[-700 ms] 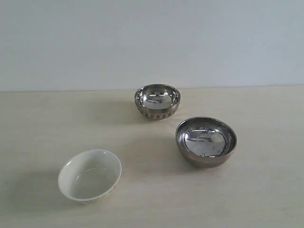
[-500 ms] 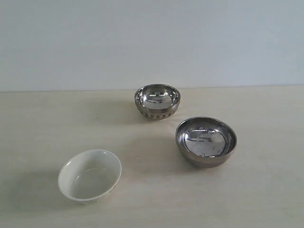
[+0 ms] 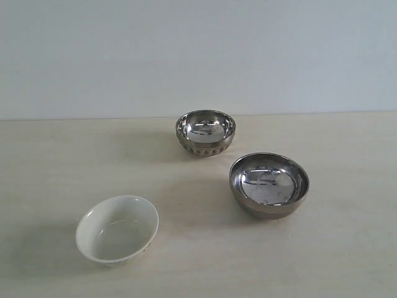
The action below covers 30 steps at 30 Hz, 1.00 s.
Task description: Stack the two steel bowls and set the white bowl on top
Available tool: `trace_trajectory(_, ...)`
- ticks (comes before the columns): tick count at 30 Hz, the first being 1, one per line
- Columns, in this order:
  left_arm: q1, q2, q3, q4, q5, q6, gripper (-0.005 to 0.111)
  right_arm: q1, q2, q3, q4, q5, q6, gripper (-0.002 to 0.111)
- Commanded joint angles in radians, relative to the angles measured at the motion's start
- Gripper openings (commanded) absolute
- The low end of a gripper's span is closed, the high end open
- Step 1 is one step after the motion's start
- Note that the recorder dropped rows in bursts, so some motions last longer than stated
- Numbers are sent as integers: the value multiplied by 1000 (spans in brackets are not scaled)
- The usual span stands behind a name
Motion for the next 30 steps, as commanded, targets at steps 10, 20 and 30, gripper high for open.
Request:
trace_trajectory(10, 2, -3, 3, 1, -4, -9, 4, 3, -5, -1, 67, -250, 118, 0)
trace_trajectory(20, 2, -3, 3, 1, -4, -9, 4, 3, 55, -259, 14, -443, 12, 0)
trace_trajectory(30, 2, -3, 3, 1, -4, -9, 4, 3, 803, -759, 12, -132, -263, 2)
